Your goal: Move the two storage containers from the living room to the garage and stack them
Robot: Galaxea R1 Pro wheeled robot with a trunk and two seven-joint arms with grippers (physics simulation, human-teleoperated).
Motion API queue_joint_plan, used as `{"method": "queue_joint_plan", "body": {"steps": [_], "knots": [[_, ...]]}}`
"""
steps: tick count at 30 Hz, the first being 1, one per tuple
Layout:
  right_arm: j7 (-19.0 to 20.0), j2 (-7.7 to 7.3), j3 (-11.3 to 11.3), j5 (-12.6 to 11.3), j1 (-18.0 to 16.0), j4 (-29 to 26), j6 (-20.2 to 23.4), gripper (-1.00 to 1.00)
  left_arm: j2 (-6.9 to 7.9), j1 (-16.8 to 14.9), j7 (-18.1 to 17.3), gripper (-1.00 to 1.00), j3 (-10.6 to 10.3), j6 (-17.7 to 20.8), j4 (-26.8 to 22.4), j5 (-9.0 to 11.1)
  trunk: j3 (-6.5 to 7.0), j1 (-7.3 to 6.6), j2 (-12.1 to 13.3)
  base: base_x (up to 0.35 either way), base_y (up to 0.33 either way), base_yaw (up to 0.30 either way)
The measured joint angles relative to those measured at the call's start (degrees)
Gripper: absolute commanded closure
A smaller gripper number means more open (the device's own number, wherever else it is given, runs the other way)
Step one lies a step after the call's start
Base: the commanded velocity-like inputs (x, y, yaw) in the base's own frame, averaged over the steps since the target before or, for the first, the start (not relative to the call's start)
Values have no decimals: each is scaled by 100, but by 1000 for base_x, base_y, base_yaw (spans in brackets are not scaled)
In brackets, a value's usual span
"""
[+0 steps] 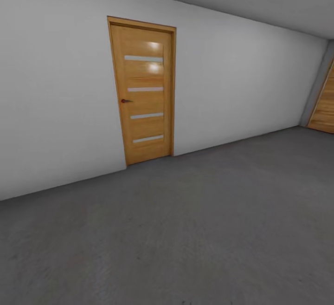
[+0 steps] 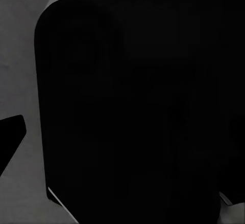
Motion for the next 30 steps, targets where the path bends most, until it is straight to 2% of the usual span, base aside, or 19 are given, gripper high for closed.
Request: {"method": "queue_joint_plan", "body": {"steps": [11,19,30], "knots": [[0,3,-28,-20,0,0,-26,-100,0,-2,0,-100,8,-3,0,1,0,0,0,295,-207,248],[0,-55,-6,-12,0,1,-16,-100,0,1,0,-100,9,-3,0,1,0,1,0,260,-246,33],[33,-56,4,9,0,1,-14,-100,0,-3,0,-100,16,-3,-1,1,0,1,0,234,-268,0]]}}
